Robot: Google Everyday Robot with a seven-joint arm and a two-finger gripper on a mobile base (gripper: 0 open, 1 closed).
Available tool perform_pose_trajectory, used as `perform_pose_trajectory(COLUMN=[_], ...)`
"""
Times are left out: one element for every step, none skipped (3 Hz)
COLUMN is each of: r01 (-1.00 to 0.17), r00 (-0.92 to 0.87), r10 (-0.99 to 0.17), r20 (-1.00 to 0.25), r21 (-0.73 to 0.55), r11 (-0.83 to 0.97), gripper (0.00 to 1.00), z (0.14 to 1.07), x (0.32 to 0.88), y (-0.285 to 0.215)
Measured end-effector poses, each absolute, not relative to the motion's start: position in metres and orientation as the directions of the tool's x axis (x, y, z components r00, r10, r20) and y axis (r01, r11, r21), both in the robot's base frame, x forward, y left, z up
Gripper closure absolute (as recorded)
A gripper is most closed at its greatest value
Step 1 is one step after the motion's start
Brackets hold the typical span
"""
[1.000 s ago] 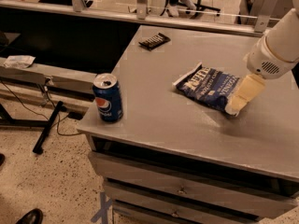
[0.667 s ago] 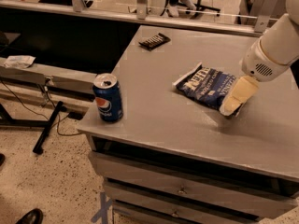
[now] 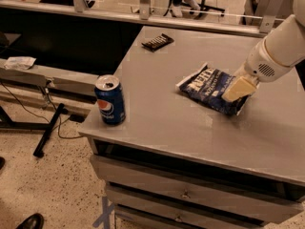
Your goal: Move blue chip bag near rxbar chocolate
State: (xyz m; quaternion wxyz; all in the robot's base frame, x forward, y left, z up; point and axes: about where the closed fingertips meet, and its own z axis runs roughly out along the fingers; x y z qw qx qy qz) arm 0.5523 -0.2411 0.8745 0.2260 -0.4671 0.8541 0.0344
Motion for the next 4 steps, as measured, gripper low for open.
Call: perform_pose_trajectory(r01=[-0.805,-0.766,-0.715,-0.714], r00=[-0.458,-0.461,-0.472,-0.472], r10=[-0.774,-0.754,-0.729,-0.729], r20=[-0.437,-0.468,-0.495,-0.496], r21=[-0.166,-0.220,-0.269,-0.269], r11=[0.570,0.605,0.645,0.646], gripper=[0.73,1.00,1.00,1.00], z=[0.881,0.905,0.933,0.933], x=[0.555,0.563,0.569,0.569], y=[-0.246,-0.260,-0.276,-0.276])
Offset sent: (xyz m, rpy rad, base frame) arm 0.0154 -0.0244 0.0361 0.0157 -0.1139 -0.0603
